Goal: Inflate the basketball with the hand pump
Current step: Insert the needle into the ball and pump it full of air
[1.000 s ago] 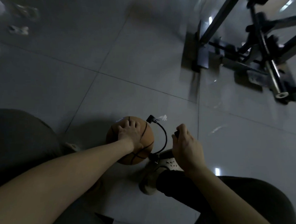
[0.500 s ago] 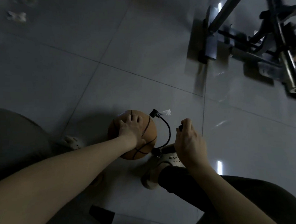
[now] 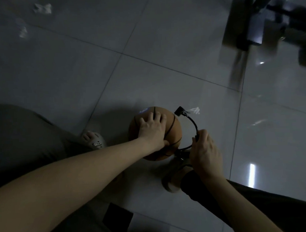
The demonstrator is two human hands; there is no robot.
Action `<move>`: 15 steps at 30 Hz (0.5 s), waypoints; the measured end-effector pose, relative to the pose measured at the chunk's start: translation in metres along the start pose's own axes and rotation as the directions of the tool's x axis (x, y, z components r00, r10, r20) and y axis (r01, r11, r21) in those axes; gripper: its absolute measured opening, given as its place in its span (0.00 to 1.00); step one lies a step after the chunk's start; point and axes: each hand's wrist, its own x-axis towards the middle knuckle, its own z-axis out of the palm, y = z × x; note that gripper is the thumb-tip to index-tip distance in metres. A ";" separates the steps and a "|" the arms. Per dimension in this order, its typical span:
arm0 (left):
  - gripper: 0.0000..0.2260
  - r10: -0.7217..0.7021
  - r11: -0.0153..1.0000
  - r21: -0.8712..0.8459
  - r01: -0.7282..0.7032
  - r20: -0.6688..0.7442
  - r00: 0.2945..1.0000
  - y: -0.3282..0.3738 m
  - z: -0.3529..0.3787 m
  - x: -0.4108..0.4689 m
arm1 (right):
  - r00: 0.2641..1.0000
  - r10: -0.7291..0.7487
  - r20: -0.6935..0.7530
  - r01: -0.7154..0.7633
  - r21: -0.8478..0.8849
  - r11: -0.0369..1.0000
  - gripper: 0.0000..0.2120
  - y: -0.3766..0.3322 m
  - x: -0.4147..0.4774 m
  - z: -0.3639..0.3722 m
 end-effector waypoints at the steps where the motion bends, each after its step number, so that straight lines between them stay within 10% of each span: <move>1: 0.48 0.003 1.000 0.000 -0.003 0.007 1.000 0.000 0.000 0.000 | 1.000 0.005 -0.001 -0.005 -0.006 1.000 0.05 0.001 0.001 0.000; 15: 0.47 0.023 0.999 -0.027 -0.022 0.036 0.999 -0.003 -0.006 -0.008 | 0.997 0.015 -0.076 -0.009 0.080 0.997 0.08 -0.029 -0.005 -0.150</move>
